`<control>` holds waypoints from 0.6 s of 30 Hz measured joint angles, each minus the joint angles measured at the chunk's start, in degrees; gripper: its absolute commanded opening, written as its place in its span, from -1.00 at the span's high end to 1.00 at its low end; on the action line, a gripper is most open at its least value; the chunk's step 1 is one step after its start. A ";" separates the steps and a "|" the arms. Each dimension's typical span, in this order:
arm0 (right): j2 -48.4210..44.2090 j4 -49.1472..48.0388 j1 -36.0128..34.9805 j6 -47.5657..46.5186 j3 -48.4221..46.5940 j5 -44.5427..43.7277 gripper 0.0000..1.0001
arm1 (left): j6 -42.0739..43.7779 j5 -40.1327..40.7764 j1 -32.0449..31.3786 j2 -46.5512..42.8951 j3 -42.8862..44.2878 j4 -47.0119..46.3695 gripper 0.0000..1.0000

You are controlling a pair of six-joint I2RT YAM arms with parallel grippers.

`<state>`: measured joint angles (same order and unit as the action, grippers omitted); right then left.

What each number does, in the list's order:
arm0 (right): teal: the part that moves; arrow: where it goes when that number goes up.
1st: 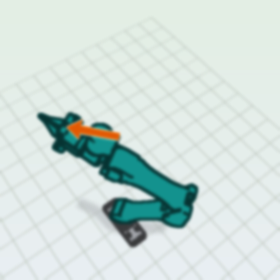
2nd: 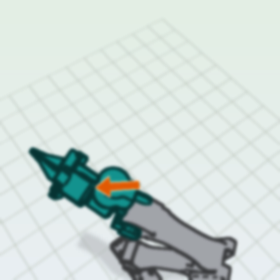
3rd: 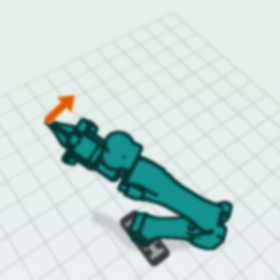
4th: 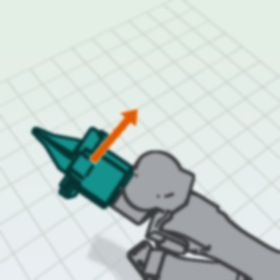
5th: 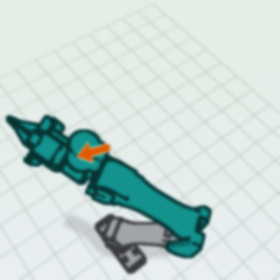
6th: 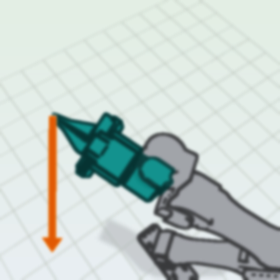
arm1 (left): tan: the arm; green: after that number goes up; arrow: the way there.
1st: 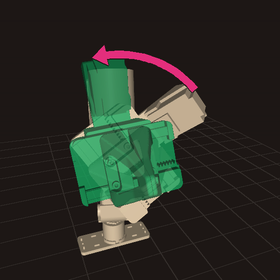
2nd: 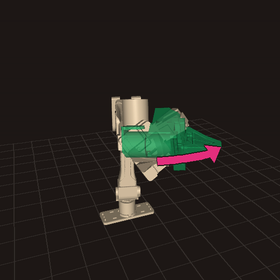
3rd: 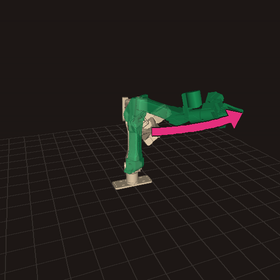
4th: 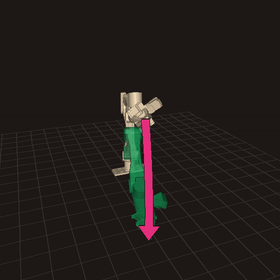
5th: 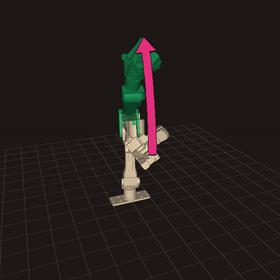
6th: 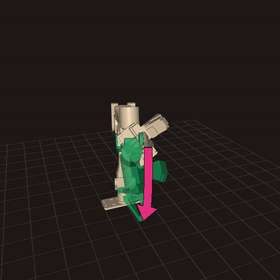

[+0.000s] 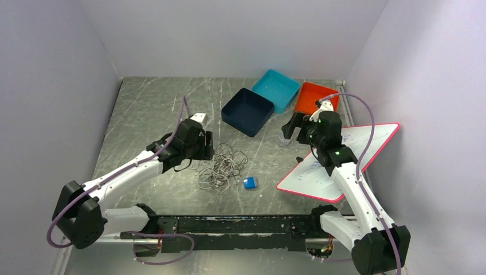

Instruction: Untangle the cables

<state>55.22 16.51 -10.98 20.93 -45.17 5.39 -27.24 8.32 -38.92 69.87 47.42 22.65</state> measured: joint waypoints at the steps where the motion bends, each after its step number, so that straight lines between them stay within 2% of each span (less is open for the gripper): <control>1: 0.11 0.00 -0.04 0.09 0.09 0.35 -0.90 | -0.31 -0.07 0.44 -0.57 0.00 0.02 -0.22; 7: 1.64 0.17 -3.98 0.70 0.31 0.35 -0.84 | -1.92 -3.10 1.75 -4.59 -1.64 -1.27 -0.16; 13: 4.63 0.46 -13.03 1.60 0.07 -2.16 -0.69 | -1.25 -8.94 1.75 -5.18 -4.85 -5.05 -0.01; 18: 8.31 -1.31 -19.78 2.93 -0.37 -2.21 -0.56 | -1.07 -10.34 1.75 -4.63 -6.01 -6.95 0.01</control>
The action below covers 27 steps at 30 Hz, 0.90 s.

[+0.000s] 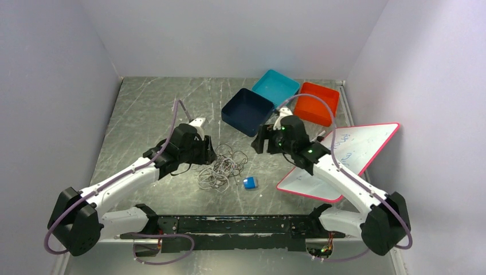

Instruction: Untangle the cables

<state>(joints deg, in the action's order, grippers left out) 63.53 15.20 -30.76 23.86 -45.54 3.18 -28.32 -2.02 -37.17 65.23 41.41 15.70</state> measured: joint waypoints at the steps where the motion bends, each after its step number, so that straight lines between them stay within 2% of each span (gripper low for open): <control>1: 1.05 -0.79 -1.53 0.15 -0.15 0.37 -0.55 | 0.00 -0.17 0.00 0.00 -0.22 -0.26 0.02; 5: 6.25 -3.98 -5.29 -0.59 -1.14 4.37 -0.46 | -0.02 -0.85 0.00 0.15 -1.27 -1.84 0.06; 17: 23.39 -9.53 -7.69 -8.35 -7.61 15.32 -0.24 | -1.01 -1.25 0.00 2.27 -5.35 -5.79 0.09; 22: 28.09 -11.04 -10.32 -9.35 -7.78 17.00 -0.19 | -1.36 -1.16 0.00 2.27 -5.86 -6.49 0.09; 27: 30.71 -11.15 -12.59 -9.57 -7.78 16.09 -0.03 | -1.60 -1.14 0.00 2.27 -6.29 -7.28 0.09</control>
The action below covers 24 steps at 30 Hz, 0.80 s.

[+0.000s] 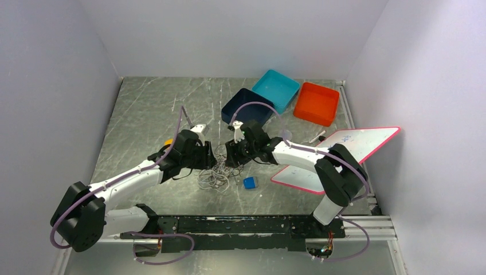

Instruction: Untangle the cables

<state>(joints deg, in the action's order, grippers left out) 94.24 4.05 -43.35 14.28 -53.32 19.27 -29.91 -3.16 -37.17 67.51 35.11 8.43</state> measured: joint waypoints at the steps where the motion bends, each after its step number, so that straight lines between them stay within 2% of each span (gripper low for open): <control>1: 0.28 0.00 -0.24 0.00 0.00 -0.74 0.02 | -0.02 0.00 0.00 0.00 -0.07 -0.07 0.10; 7: 0.37 -0.22 -0.46 0.22 0.02 -5.84 0.47 | -0.11 0.13 0.00 0.24 -0.09 -0.31 0.10; 10: -0.70 -1.03 -0.50 0.72 0.61 -7.76 0.78 | -0.11 0.17 0.00 0.87 -0.09 -0.81 0.10; 14: -3.34 -2.01 -0.55 1.31 1.51 -9.33 0.87 | -0.13 0.17 0.00 1.97 -0.09 -1.90 0.07; 16: -5.09 -2.58 -0.55 1.55 1.86 -9.99 1.00 | -0.17 0.17 0.00 2.67 -0.09 -2.54 0.05; 24: -14.36 -2.45 -0.61 2.12 2.01 -13.49 1.00 | -0.59 0.15 0.00 6.69 -0.09 -6.12 0.01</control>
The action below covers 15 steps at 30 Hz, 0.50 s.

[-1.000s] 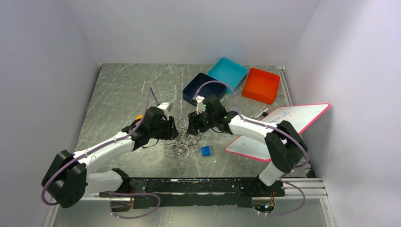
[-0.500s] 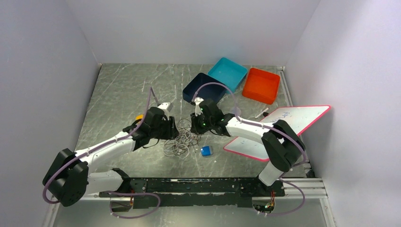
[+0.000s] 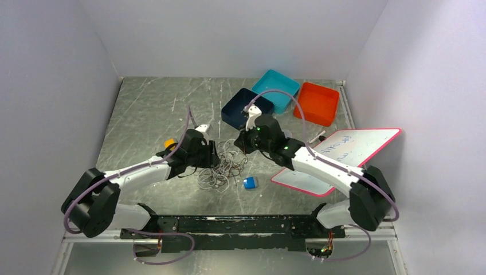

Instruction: Untangle the cables

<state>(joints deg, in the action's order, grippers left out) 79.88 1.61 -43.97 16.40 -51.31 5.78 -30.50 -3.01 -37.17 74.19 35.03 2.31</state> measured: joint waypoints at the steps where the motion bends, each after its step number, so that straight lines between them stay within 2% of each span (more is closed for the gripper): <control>1: -1.51 0.13 0.00 0.04 -0.02 -0.35 1.00 | 0.00 0.00 0.00 0.72 0.00 -0.50 0.01; 7: -9.68 3.37 -0.02 0.09 -2.16 -2.62 1.00 | 0.02 0.09 -0.17 4.83 0.00 -2.80 0.07; 15: -16.06 7.45 -0.04 -0.68 -12.02 -6.10 1.00 | -0.37 1.29 -1.38 9.53 -0.26 -5.20 0.14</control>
<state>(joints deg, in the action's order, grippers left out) 63.81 9.06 -44.01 15.73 -63.33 -0.32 -30.87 -1.72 -38.54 83.72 34.76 -2.90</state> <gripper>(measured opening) 0.015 0.434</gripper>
